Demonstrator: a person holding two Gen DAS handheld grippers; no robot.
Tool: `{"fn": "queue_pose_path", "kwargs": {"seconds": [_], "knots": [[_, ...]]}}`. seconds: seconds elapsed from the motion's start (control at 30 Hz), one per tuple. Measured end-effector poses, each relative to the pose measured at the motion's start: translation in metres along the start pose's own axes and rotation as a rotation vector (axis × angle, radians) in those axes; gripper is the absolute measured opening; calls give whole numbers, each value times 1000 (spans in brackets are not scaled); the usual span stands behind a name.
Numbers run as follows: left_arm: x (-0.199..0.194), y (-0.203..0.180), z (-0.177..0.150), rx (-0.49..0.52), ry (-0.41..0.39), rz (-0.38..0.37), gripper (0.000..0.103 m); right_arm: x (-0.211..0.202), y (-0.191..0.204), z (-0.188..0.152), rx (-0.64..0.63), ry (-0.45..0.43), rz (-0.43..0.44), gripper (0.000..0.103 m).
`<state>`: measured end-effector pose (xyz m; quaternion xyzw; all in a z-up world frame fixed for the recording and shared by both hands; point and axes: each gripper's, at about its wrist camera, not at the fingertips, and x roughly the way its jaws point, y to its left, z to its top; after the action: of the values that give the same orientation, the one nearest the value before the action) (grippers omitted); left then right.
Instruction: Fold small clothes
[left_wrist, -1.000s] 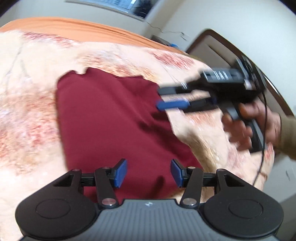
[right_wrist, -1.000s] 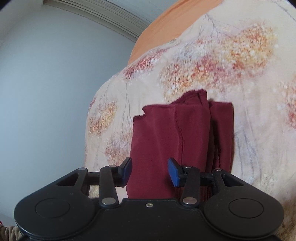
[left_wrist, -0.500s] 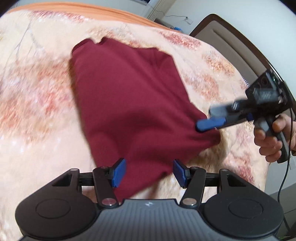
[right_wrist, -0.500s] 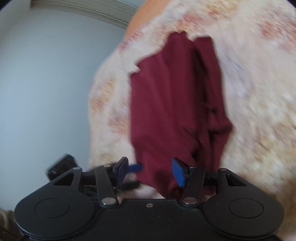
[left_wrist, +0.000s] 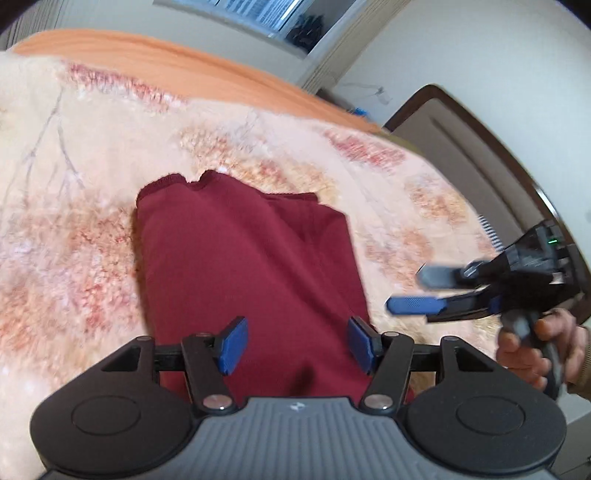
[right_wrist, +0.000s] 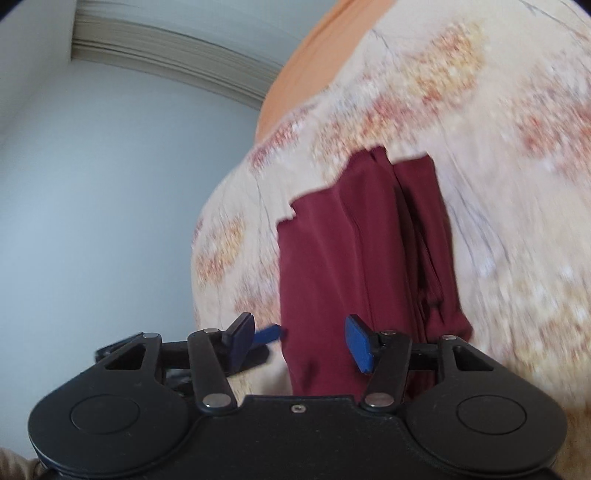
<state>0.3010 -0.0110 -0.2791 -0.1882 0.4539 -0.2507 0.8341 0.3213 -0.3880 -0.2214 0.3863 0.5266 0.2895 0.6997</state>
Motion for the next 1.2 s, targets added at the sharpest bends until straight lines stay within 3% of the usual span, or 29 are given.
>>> {"fn": "queue_pose_path", "kwargs": {"seconds": [0.17, 0.23, 0.3, 0.47, 0.77, 1.2], "knots": [[38, 16, 2, -79, 68, 69, 63, 27, -17, 24, 68, -28, -22, 62], [37, 20, 2, -112, 53, 61, 63, 39, -24, 27, 43, 2, -104, 61], [28, 18, 3, -116, 38, 56, 63, 42, -26, 28, 46, 11, -104, 61], [-3, 22, 6, -92, -14, 93, 67, 17, -15, 16, -4, -33, -68, 70], [-3, 49, 15, -87, 34, 210, 68, -5, -26, 10, -69, -75, -223, 78], [26, 62, 13, -100, 99, 195, 73, 21, -38, 17, -115, -50, -280, 82]]}}
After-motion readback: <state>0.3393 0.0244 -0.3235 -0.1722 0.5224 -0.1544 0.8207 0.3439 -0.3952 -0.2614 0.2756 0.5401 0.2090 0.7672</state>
